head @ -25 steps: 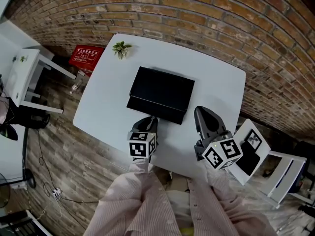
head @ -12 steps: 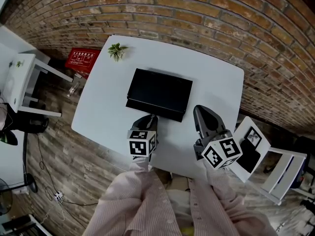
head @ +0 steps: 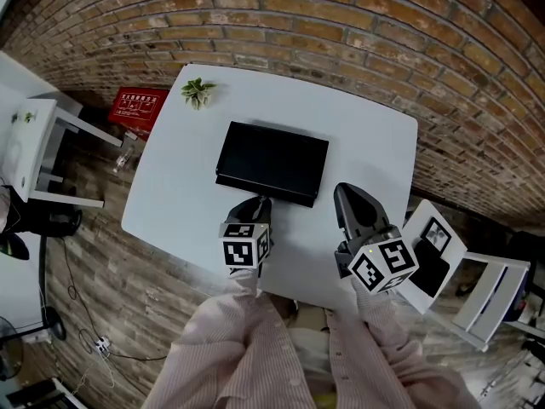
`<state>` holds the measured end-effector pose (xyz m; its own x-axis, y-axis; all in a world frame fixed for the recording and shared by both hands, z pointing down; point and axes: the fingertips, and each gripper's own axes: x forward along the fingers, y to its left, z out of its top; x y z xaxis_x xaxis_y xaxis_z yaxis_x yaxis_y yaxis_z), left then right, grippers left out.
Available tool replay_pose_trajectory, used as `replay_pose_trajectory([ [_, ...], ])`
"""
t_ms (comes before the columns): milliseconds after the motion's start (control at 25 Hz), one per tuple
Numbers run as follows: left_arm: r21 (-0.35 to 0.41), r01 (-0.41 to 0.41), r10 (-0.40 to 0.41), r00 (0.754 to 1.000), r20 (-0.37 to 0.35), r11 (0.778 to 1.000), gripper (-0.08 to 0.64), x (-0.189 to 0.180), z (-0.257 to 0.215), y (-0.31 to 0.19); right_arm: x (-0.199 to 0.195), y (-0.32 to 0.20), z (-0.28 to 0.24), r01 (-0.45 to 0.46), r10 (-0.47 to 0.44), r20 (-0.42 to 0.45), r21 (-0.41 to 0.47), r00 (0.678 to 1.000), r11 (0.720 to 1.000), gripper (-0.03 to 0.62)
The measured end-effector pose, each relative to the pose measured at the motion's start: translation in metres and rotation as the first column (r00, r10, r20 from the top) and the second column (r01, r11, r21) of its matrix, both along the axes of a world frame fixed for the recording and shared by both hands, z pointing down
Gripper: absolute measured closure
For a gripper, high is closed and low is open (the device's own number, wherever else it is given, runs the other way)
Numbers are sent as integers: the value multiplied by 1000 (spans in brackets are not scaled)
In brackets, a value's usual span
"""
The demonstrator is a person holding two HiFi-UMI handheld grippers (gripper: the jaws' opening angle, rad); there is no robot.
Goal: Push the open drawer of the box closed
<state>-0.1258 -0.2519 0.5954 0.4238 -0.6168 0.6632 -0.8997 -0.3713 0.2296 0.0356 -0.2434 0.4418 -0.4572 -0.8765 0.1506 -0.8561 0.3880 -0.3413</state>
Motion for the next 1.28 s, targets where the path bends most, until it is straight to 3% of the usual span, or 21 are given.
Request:
replay_pose_trajectory([
  [1120,18,21,-21,1000,-10,1000,494,7,0,-19,19,1,0,-50,50,-3,-2,999,999,589],
  [1280,43,51,-50,998,-24,998,464,3,-1,-18,19,1,0,-50,50,-1,-5,999,999,589],
])
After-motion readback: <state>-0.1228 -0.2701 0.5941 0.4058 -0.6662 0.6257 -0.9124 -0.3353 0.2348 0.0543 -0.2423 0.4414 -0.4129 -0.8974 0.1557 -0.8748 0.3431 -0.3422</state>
